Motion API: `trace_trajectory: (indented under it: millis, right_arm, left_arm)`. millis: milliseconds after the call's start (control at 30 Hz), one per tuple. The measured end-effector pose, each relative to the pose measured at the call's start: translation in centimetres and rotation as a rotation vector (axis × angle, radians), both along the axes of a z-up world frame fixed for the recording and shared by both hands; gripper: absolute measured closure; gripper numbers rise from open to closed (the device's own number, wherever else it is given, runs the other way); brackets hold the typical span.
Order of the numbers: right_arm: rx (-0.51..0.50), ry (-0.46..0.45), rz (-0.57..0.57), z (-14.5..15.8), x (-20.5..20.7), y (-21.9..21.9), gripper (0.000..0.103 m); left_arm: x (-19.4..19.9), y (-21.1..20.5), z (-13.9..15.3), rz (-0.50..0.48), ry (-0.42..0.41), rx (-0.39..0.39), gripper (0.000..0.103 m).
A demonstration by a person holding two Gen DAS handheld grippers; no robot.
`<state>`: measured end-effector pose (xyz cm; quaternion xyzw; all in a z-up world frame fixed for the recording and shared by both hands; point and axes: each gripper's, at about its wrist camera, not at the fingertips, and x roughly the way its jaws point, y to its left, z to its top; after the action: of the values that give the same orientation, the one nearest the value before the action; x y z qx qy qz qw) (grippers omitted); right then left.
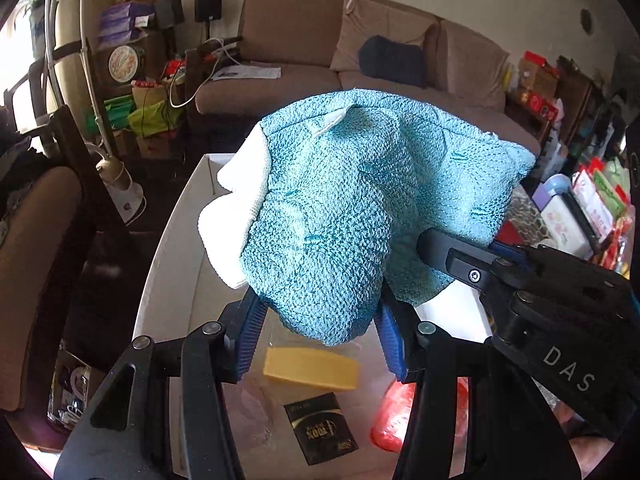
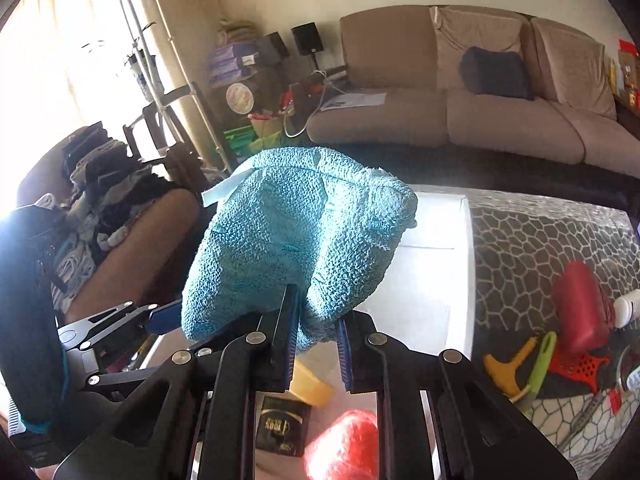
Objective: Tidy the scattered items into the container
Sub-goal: 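Carry the blue knitted cloth into the white box and open both tools, then withdraw both tools from the box toward the wire rack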
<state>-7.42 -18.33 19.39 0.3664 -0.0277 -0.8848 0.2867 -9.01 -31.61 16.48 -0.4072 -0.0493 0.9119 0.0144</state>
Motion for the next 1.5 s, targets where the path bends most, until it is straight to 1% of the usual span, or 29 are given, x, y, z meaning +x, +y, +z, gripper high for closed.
trace_trajectory:
  millis: [167,267,300,367,433,467,500,567,600,667,733,833,900,933,967,1000,1067,1100,1133,1167,1200,1233,1300,1367,1400,1500]
  right_arm:
    - [0.009,-0.035,-0.01,-2.4,-5.1,-2.2,0.086]
    - [0.007,-0.082,-0.027,-4.2,-8.0,-2.8,0.086]
    - [0.002,-0.102,-0.032,-4.8,-8.9,-2.9,0.084]
    - [0.007,-0.149,-0.047,-6.1,-10.8,-3.0,0.084]
    - [0.029,-0.211,-0.064,-7.6,-12.4,-3.0,0.083]
    - [0.045,-0.238,-0.076,-8.2,-12.9,-3.0,0.083]
    - [0.06,-0.247,-0.087,-8.6,-13.2,-3.1,0.083]
    - [0.096,-0.243,-0.103,-9.1,-13.5,-3.1,0.082]
    - [0.117,-0.244,-0.111,-9.4,-13.5,-3.1,0.079]
    - [0.125,-0.243,-0.11,-9.6,-13.2,-3.0,0.077]
    - [0.135,-0.237,-0.108,-9.6,-12.9,-2.9,0.077]
    - [0.16,-0.199,-0.107,-8.7,-12.1,-3.0,0.076]
    - [0.152,-0.191,-0.101,-8.0,-11.5,-2.7,0.075]
    - [0.149,-0.186,-0.1,-7.6,-11.2,-2.6,0.073]
    - [0.151,-0.18,-0.101,-7.2,-10.8,-2.6,0.072]
    - [0.153,-0.172,-0.101,-6.8,-10.4,-2.3,0.07]
    - [0.159,-0.159,-0.1,-6.2,-9.6,-2.1,0.063]
    - [0.161,-0.157,-0.1,-5.9,-9.2,-1.9,0.057]
    - [0.156,-0.159,-0.098,-5.8,-8.8,-1.7,0.046]
    - [0.147,-0.165,-0.094,-5.7,-8.5,-1.6,0.04]
    - [0.139,-0.173,-0.091,-5.7,-8.1,-1.5,0.027]
    - [0.135,-0.182,-0.09,-5.6,-7.7,-1.2,0.019]
    - [0.132,-0.192,-0.093,-5.3,-7.0,-0.8,0.017]
    - [0.131,-0.191,-0.097,-4.7,-6.1,-0.5,0.008]
    - [0.131,-0.185,-0.098,-4.4,-5.6,-0.3,0.001]
    - [0.145,-0.166,-0.093,-3.3,-3.9,0.1,0.0]
  left_arm:
    - [-5.2,-1.3,-2.8,0.0,-0.034,-0.022,0.054]
    - [-7.8,-1.5,-4.8,-0.005,-0.065,-0.018,0.053]
    - [-8.6,-1.5,-5.6,-0.006,-0.08,-0.017,0.051]
    - [-9.8,-1.5,-7.1,-0.007,-0.122,-0.011,0.049]
    - [-10.7,-1.6,-8.5,0.006,-0.185,-0.018,0.038]
    - [-10.9,-1.7,-9.0,0.023,-0.203,-0.031,0.033]
    - [-11.1,-1.9,-9.2,0.039,-0.208,-0.046,0.029]
    - [-11.2,-2.5,-9.1,0.076,-0.202,-0.065,0.028]
    - [-11.2,-2.9,-9.0,0.094,-0.204,-0.067,0.028]
    - [-11.1,-3.4,-8.7,0.108,-0.207,-0.053,0.028]
    - [-10.5,-3.6,-8.4,0.115,-0.207,-0.055,0.028]
    - [-9.5,-3.8,-7.7,0.114,-0.202,-0.056,0.028]
    - [-8.6,-3.6,-7.2,0.112,-0.2,-0.06,0.027]
    - [-8.1,-3.5,-7.0,0.109,-0.201,-0.057,0.024]
    - [-7.7,-3.4,-6.8,0.106,-0.202,-0.054,0.019]
    - [-7.4,-3.5,-6.6,0.104,-0.199,-0.05,0.011]
    - [-6.3,-3.2,-6.1,0.106,-0.194,-0.042,0.007]
    - [-5.9,-3.2,-5.9,0.108,-0.196,-0.037,0.002]
    - [-5.4,-3.1,-5.7,0.111,-0.198,-0.03,0.0]
    - [-4.8,-3.0,-5.4,0.113,-0.199,-0.024,0.0]
    - [-4.3,-2.8,-5.2,0.115,-0.201,-0.022,0.0]
    - [-3.7,-2.7,-4.9,0.116,-0.204,-0.026,0.0]
    - [-2.7,-2.4,-4.1,0.115,-0.206,-0.042,0.0]
    - [-1.5,-2.2,-3.1,0.116,-0.199,-0.058,0.0]
    - [-0.9,-2.2,-2.7,0.119,-0.195,-0.062,0.0]
    - [1.1,-2.2,-1.4,0.125,-0.185,-0.048,0.0]
